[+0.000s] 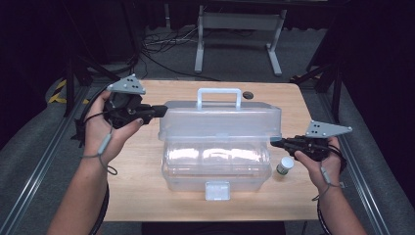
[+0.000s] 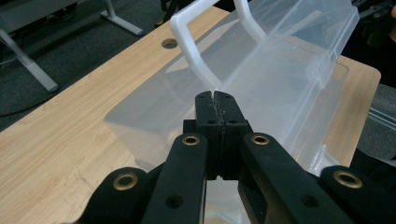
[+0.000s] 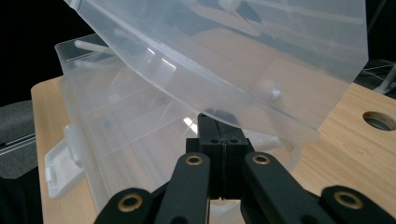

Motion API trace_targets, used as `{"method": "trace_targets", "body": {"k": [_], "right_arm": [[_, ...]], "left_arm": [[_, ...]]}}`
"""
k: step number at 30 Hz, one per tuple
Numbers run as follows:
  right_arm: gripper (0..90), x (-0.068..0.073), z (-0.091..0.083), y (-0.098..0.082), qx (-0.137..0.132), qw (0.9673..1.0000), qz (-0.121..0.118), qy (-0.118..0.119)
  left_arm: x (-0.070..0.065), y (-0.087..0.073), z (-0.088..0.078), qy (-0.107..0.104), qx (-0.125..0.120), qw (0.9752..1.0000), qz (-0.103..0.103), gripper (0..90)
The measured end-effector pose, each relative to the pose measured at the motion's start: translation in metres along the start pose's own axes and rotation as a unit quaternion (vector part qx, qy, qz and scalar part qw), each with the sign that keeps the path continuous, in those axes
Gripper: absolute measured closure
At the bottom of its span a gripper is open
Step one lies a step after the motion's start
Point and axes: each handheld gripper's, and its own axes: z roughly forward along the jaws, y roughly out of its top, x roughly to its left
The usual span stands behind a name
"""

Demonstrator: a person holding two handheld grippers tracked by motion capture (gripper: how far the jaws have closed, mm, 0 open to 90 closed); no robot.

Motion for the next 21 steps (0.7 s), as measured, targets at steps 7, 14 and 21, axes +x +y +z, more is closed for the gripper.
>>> {"method": "trace_targets", "body": {"k": [7,14,21], "right_arm": [[90.0,0.003,0.001,0.006,0.002,0.9996,0.000,-0.030],[90.0,-0.001,0.003,0.011,-0.009,0.9993,0.006,-0.035],[90.0,-0.004,0.004,0.015,-0.017,0.9990,0.010,-0.039]], "left_arm": [[0.002,-0.016,-0.003,-0.004,-0.004,1.0000,-0.008,90.0],[0.000,-0.035,-0.002,-0.017,-0.006,0.9997,-0.019,90.0],[0.000,-0.050,0.008,-0.027,0.000,0.9992,-0.031,90.0]]}}
